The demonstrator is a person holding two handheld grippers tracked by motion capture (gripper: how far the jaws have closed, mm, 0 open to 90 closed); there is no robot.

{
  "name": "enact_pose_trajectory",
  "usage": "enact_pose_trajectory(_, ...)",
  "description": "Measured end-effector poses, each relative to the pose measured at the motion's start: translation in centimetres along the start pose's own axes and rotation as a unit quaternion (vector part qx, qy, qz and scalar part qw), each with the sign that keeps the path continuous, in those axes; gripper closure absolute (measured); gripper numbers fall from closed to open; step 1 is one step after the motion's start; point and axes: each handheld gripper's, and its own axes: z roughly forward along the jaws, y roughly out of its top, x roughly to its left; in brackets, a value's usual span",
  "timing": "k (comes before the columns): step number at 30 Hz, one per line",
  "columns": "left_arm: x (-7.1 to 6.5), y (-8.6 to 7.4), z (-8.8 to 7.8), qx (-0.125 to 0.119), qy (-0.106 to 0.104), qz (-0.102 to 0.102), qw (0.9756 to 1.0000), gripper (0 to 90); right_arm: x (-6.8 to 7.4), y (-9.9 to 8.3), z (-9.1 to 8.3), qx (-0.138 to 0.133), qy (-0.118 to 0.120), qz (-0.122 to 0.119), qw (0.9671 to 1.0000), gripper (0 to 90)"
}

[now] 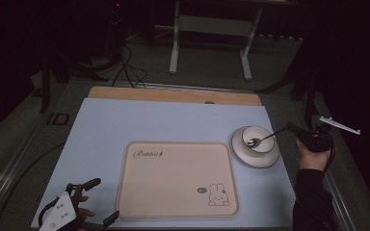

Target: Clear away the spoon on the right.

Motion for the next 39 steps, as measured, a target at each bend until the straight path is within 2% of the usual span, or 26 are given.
enact_pose_trajectory(7,0.0,0.0,0.0,0.0,0.0,-0.001,1.0,0.0,0.7,1.3,-1.0,0.004,0.007,-0.017,0.9998,89.9)
enact_pose_trajectory(23,0.0,0.0,0.0,-0.001,0.001,-0.001,1.0,0.0,2.2,4.7,-3.5,0.0,0.006,-0.057,0.9983,89.9)
enact_pose_trajectory(39,0.0,0.0,0.0,0.001,0.0,0.001,1.0,0.0,5.0,7.0,-3.8,0.012,0.033,-0.102,0.9942,89.9)
